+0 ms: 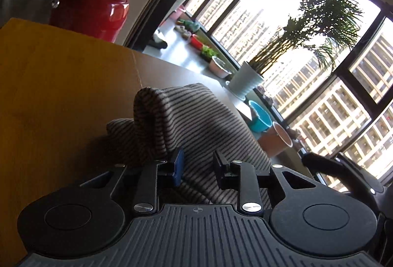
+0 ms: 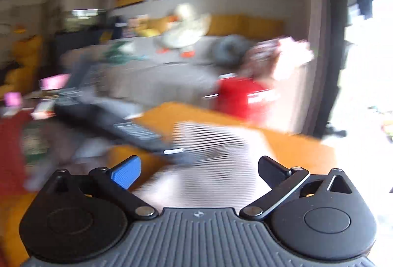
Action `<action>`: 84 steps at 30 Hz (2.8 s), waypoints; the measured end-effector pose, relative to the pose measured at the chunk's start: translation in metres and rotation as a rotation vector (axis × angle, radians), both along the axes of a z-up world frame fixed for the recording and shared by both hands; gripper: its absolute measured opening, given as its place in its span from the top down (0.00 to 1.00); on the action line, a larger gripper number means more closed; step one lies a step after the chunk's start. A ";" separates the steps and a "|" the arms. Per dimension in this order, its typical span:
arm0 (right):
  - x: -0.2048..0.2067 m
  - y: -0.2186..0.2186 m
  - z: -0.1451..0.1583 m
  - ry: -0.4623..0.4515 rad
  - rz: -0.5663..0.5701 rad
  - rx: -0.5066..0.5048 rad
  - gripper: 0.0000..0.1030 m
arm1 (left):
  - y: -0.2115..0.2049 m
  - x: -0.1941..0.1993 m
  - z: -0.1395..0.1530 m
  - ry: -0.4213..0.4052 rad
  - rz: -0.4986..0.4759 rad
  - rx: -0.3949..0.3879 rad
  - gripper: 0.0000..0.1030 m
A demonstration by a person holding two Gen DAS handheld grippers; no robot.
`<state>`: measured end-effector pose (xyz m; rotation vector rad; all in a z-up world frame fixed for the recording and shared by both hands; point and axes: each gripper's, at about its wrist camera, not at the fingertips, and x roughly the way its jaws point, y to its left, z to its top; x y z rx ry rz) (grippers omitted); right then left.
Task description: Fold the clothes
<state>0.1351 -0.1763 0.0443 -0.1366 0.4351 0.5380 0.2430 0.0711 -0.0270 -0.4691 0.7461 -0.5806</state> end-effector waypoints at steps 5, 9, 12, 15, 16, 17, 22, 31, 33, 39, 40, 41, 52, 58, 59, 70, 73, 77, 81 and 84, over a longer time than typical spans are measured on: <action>0.038 -0.031 -0.043 0.241 -0.099 0.140 0.00 | 0.006 -0.004 -0.004 0.000 0.001 -0.014 0.72; 0.063 -0.046 -0.063 0.385 -0.098 0.360 0.01 | 0.011 -0.007 -0.007 0.000 -0.001 -0.019 0.73; 0.061 -0.045 -0.053 0.373 -0.050 0.447 0.04 | 0.011 -0.007 -0.008 -0.004 0.003 -0.010 0.72; 0.053 -0.037 -0.028 0.275 0.055 0.436 0.06 | 0.015 -0.009 -0.006 -0.019 0.020 0.016 0.71; 0.050 -0.032 -0.022 0.248 0.067 0.394 0.06 | 0.016 -0.010 -0.007 -0.017 0.024 0.013 0.70; 0.049 -0.026 -0.020 0.235 0.060 0.344 0.05 | 0.018 -0.010 -0.007 -0.013 0.026 0.006 0.70; 0.055 -0.004 -0.055 0.274 -0.061 0.095 0.05 | 0.017 -0.011 -0.008 -0.012 0.018 -0.002 0.70; 0.042 -0.003 -0.053 0.246 -0.098 0.070 0.01 | 0.017 -0.013 -0.010 -0.024 0.014 0.000 0.70; 0.039 0.001 -0.055 0.247 -0.115 0.068 0.00 | 0.019 -0.014 -0.010 -0.023 0.021 -0.007 0.70; 0.021 0.012 -0.060 0.132 -0.154 -0.015 0.00 | 0.028 -0.041 0.016 -0.065 0.069 -0.017 0.40; 0.020 0.013 -0.059 0.121 -0.151 -0.019 0.00 | 0.026 -0.046 0.018 -0.071 0.072 0.009 0.40; 0.019 0.013 -0.057 0.111 -0.140 -0.017 0.00 | 0.022 -0.048 0.018 -0.066 0.070 0.033 0.43; -0.002 0.040 -0.057 -0.066 -0.018 -0.170 0.00 | 0.020 -0.028 0.029 -0.069 0.128 0.060 0.54; 0.011 0.032 -0.040 -0.007 0.073 -0.062 0.00 | 0.005 -0.006 0.045 -0.116 0.101 0.082 0.64; 0.016 0.023 -0.032 0.019 0.112 -0.007 0.00 | -0.001 0.001 0.042 -0.112 0.097 0.113 0.65; 0.177 -0.055 -0.028 0.358 -0.048 0.435 0.24 | 0.011 0.028 0.001 -0.042 0.078 0.110 0.84; 0.216 -0.046 -0.063 0.489 -0.064 0.492 0.24 | 0.017 0.027 0.000 -0.038 0.073 0.090 0.84; 0.229 -0.035 -0.078 0.601 0.045 0.617 0.58 | 0.024 0.027 -0.001 -0.036 0.079 0.081 0.83; 0.209 -0.029 -0.046 0.491 0.136 0.593 0.58 | 0.029 0.030 -0.003 -0.029 0.081 0.054 0.83; 0.207 -0.020 -0.054 0.462 0.028 0.379 0.58 | 0.024 0.030 -0.005 -0.038 0.074 0.063 0.83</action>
